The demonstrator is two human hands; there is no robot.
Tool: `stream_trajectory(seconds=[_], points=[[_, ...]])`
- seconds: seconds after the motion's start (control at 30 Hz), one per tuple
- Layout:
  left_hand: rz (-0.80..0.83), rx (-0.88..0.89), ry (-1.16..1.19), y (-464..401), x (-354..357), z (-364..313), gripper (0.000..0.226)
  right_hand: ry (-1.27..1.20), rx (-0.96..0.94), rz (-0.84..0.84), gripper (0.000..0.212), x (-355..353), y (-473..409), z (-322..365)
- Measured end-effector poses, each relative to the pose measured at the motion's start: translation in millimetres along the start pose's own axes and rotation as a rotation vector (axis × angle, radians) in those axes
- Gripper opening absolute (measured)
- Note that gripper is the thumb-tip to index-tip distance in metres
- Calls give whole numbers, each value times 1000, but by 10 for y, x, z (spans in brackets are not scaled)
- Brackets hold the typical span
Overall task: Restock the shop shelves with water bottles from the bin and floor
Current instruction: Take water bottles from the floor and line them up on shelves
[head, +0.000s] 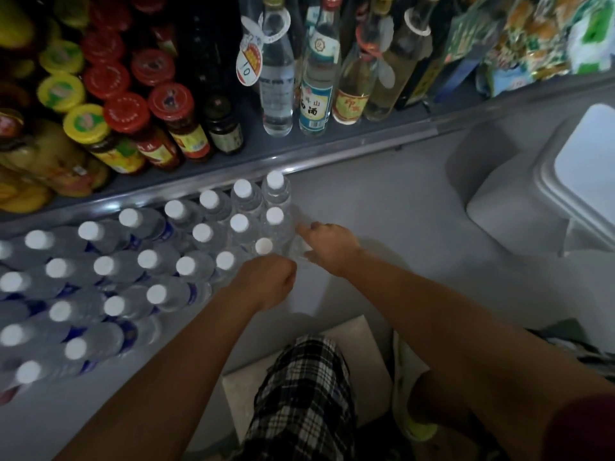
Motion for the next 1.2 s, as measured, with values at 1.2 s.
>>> stream_trajectory(seconds=[1.2], points=[[-730,50,-215,1849,-3173,-164,13,-124,-228,-790,11,-4960,1287,768]])
Point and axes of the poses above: each hand's wrist, its own y-axis away from the middle knuckle, its own x-axis out of the palm, z = x × y, the point moved 8 cm from there along -y, towards the middle knuckle, and after that the axes turned 3 degrees about x, right-handed, at the moved point
